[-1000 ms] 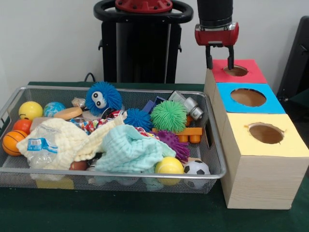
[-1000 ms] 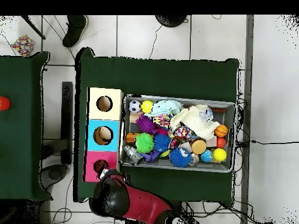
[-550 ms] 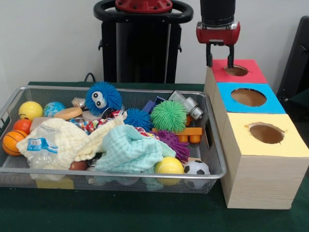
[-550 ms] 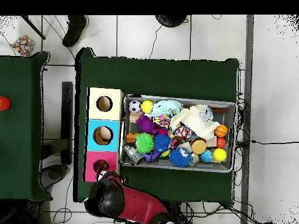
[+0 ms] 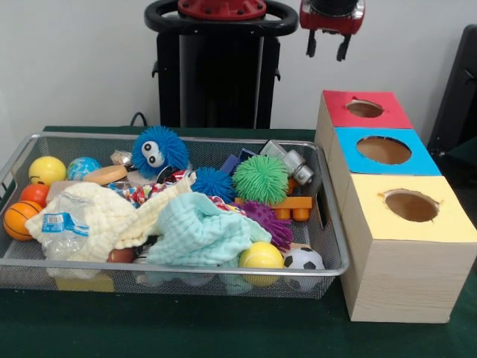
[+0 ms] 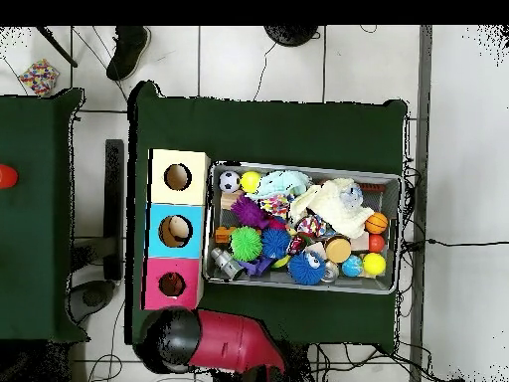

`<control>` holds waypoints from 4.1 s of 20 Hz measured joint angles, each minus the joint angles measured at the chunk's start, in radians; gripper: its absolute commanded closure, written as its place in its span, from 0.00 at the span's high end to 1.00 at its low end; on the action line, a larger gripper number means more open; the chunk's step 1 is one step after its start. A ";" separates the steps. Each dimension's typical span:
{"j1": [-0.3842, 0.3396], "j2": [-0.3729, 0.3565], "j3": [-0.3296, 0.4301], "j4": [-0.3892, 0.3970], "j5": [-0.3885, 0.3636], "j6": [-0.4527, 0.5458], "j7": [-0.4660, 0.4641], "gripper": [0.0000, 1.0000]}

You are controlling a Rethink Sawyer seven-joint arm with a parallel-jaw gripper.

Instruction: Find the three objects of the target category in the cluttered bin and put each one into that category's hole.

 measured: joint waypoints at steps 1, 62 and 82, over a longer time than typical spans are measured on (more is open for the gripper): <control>-0.009 -0.001 -0.006 -0.012 -0.013 0.020 0.000 1.00; -0.463 0.444 0.146 -0.503 -0.450 -0.074 0.000 1.00; -0.437 0.417 0.166 -0.497 -0.498 -0.166 0.000 1.00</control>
